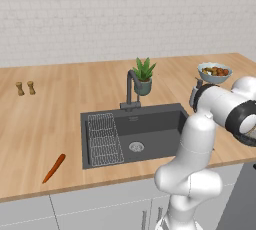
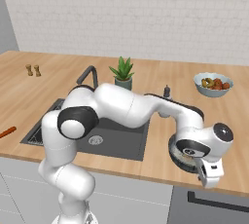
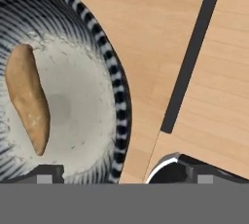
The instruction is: Pick the sweet potato from the sink and place it in the bowl. Then pick the bowl and place it in the microwave. Then close the microwave door and press the start button.
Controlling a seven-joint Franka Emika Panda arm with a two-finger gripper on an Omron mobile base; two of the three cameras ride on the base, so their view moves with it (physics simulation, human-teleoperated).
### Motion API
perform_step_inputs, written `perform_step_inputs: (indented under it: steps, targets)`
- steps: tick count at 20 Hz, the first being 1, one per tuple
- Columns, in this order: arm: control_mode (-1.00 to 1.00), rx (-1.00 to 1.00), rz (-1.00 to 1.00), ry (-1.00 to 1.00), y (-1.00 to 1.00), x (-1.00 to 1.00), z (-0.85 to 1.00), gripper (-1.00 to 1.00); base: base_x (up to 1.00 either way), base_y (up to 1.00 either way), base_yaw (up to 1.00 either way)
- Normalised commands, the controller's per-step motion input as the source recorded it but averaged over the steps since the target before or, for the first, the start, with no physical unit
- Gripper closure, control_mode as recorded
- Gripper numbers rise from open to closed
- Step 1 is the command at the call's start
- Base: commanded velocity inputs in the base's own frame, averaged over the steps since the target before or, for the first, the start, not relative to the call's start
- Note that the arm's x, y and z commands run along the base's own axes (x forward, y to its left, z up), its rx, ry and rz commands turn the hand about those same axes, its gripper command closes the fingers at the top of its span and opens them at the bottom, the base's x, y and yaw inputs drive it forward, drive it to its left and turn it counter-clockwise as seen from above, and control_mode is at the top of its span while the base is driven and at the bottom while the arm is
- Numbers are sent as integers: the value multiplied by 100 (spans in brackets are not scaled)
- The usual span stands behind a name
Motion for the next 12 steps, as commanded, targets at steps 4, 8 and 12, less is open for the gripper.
perform_step_inputs:
  steps: [4,8,12]
  targets:
    - [-100,0,-2,0,2,3,-10,-100,0,0,0]
    - [-100,0,-1,0,0,1,-12,-100,0,0,0]
    - [-100,0,-1,0,0,1,-19,-100,0,0,0]
